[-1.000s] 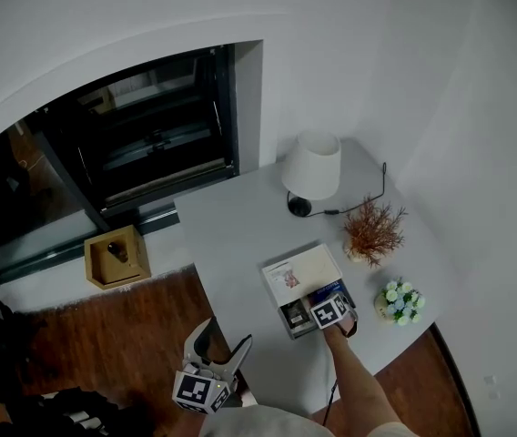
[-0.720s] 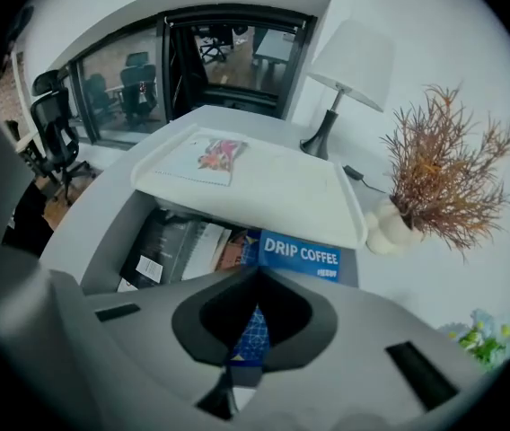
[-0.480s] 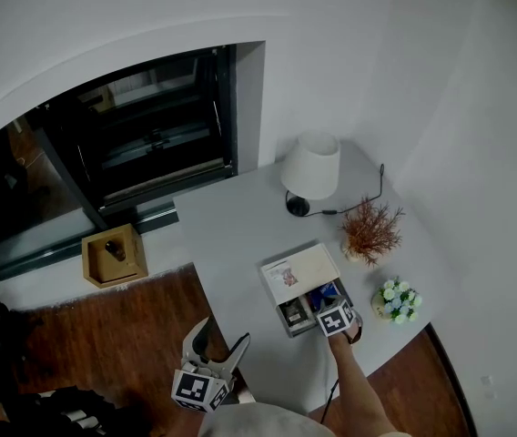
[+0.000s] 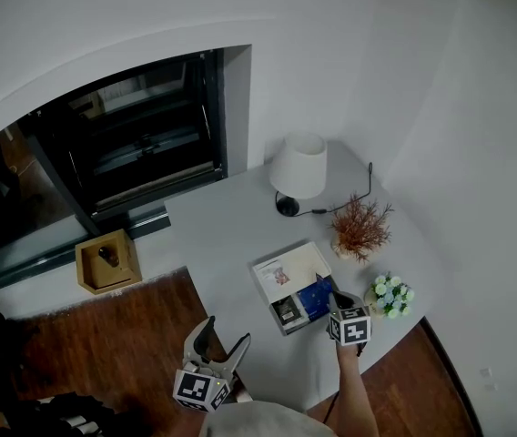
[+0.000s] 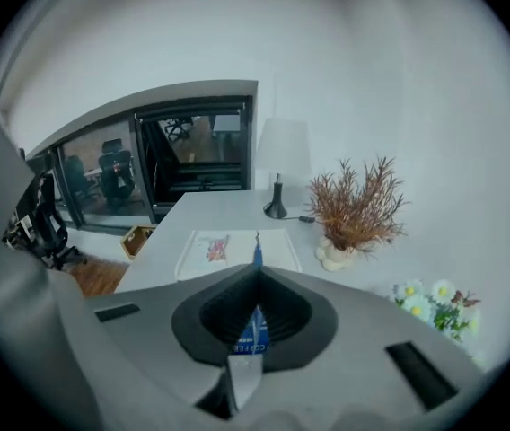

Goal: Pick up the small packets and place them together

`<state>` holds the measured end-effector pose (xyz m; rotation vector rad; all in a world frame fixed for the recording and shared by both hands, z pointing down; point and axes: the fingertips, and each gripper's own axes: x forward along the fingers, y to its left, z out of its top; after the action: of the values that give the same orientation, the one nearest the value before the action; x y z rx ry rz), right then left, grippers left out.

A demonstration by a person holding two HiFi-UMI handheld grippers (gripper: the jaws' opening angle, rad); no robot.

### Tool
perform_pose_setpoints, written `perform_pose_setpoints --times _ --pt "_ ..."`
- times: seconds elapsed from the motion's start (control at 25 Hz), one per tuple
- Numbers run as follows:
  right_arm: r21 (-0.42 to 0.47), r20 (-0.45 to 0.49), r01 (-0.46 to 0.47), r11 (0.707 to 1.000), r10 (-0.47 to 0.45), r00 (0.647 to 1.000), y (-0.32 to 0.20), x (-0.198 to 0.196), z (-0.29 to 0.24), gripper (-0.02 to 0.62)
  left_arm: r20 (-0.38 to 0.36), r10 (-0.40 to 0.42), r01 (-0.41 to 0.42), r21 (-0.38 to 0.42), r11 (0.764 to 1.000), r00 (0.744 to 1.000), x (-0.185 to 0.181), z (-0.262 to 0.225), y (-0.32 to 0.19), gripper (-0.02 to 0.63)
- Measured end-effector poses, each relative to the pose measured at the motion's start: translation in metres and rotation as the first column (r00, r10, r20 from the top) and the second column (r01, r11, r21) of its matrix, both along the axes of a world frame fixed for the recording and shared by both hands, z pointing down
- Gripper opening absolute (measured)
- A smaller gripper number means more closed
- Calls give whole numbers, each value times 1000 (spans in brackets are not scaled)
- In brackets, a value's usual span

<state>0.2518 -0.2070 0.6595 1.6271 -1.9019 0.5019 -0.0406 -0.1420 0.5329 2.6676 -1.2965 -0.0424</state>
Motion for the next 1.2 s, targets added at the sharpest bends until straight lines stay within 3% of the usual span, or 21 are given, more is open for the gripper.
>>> perform_pose_setpoints --times 0.24,0.52,0.68,0.92,1.2 --pt "71 -106 -2 997 10 994 -54 9 -23 2 13 -3 3 -1 1000 1000 -1 0 2 342" --pt "-58 -265 44 997 -58 962 -104 6 28 2 39 -57 58 -19 998 998 -26 7 1 342" --pt "-111 -184 88 990 -108 977 -116 -25 53 2 42 -85 86 -31 996 996 -37 10 -3 342" --pt "-153 -143 198 968 -220 965 -126 -60 83 6 46 -97 99 -37 994 994 -42 12 -4 342" --pt "-118 -11 185 976 -188 982 -144 -59 107 40 47 -115 117 -47 992 992 -48 17 -6 342"
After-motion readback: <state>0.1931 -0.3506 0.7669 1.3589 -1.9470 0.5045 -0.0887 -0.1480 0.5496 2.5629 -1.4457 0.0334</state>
